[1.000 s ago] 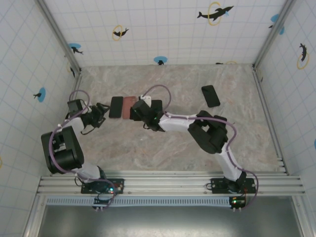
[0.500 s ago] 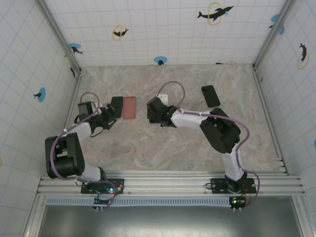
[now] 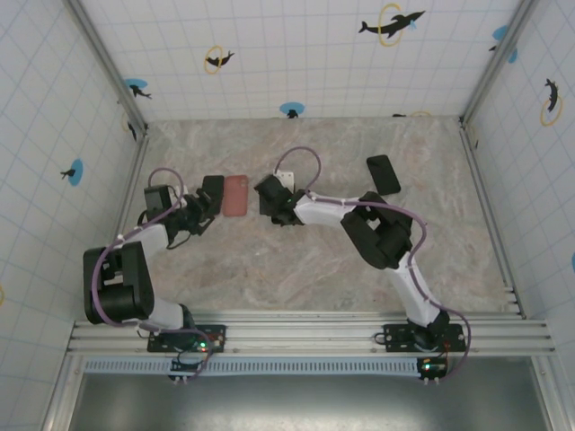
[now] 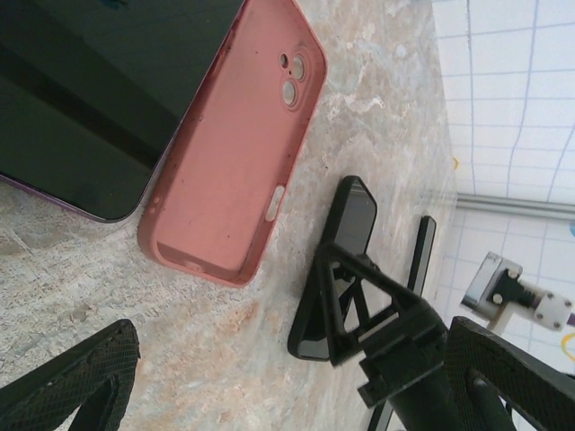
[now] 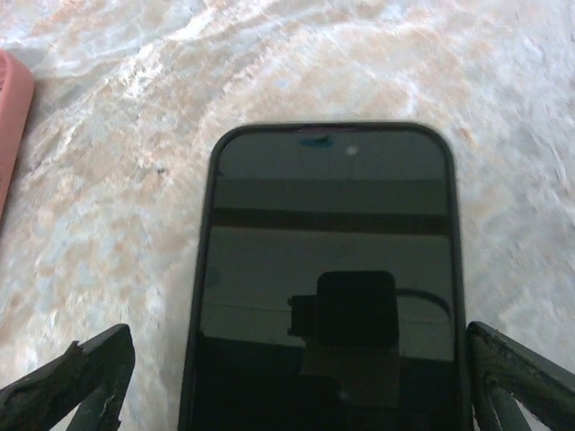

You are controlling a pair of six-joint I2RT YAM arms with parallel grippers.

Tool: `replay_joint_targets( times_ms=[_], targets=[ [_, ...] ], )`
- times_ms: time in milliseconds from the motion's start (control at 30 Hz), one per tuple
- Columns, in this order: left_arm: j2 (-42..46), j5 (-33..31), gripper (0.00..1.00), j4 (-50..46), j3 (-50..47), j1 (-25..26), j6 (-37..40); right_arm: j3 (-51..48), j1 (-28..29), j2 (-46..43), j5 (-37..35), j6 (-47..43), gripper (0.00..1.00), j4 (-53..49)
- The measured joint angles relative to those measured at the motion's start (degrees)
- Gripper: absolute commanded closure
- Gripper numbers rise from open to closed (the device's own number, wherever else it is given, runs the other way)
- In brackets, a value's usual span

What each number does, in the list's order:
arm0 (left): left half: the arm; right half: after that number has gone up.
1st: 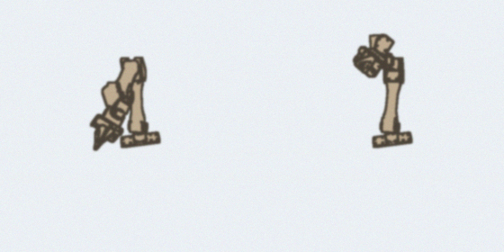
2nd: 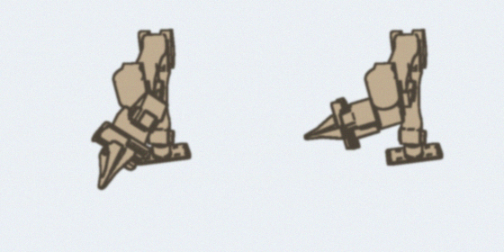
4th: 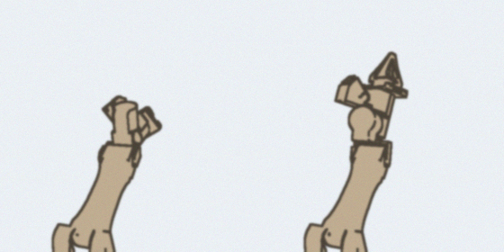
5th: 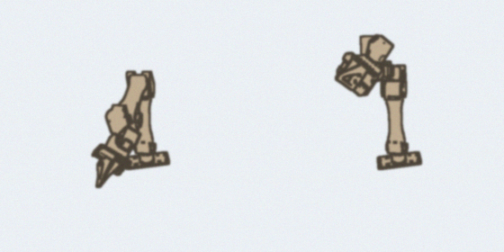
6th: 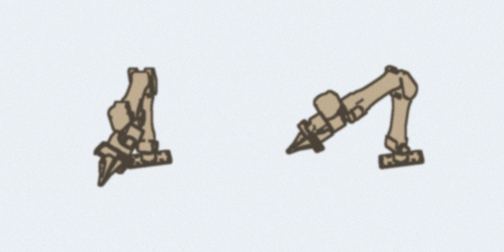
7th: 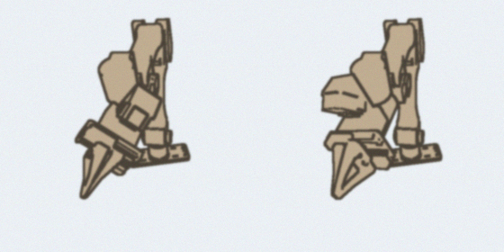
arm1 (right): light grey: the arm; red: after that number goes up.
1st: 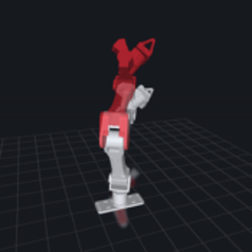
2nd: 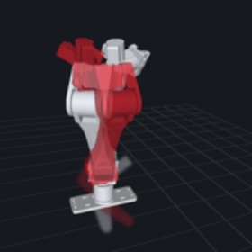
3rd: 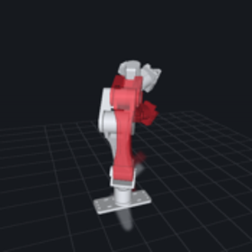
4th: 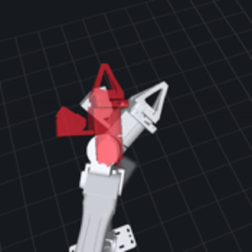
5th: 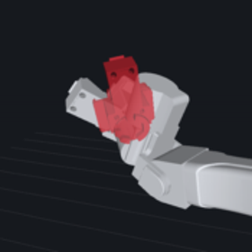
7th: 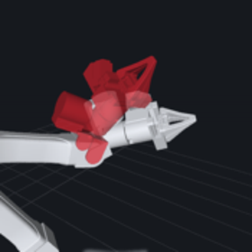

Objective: Take the phone out of the phone case

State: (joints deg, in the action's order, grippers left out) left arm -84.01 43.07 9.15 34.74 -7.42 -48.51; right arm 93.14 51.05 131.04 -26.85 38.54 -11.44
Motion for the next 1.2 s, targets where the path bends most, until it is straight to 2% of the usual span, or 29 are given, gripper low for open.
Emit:
replay_joint_targets(
  times_ms=[167,233,333,567,900,1200],
  targets=[
    [-0.3,0.0,0.10,0.5,-0.1,0.0,0.0,7.9,0.0,4.6,-3.2,0.5,0.07,-5.5],
    [-0.8,0.0,0.10,0.8,-0.1,0.0,-0.1,10.5,0.0,6.2,-4.7,1.0,0.11,-7.7],
    [-1.1,0.0,0.10,0.9,-0.1,0.0,-0.3,11.5,0.1,6.8,-6.1,2.0,0.16,-9.0],
    [-1.1,0.3,0.10,0.9,-0.2,0.1,-0.5,11.7,0.5,6.9,-7.9,4.5,0.17,-10.7],
    [-1.1,0.4,0.10,0.9,-0.3,0.3,-0.7,1.4,0.9,0.8,-7.4,6.0,0.18,-8.0],
    [-1.1,0.9,0.11,0.8,-0.9,0.3,-0.6,-1.5,0.6,-0.8,-6.3,5.3,0.36,-5.6]
  ],
)
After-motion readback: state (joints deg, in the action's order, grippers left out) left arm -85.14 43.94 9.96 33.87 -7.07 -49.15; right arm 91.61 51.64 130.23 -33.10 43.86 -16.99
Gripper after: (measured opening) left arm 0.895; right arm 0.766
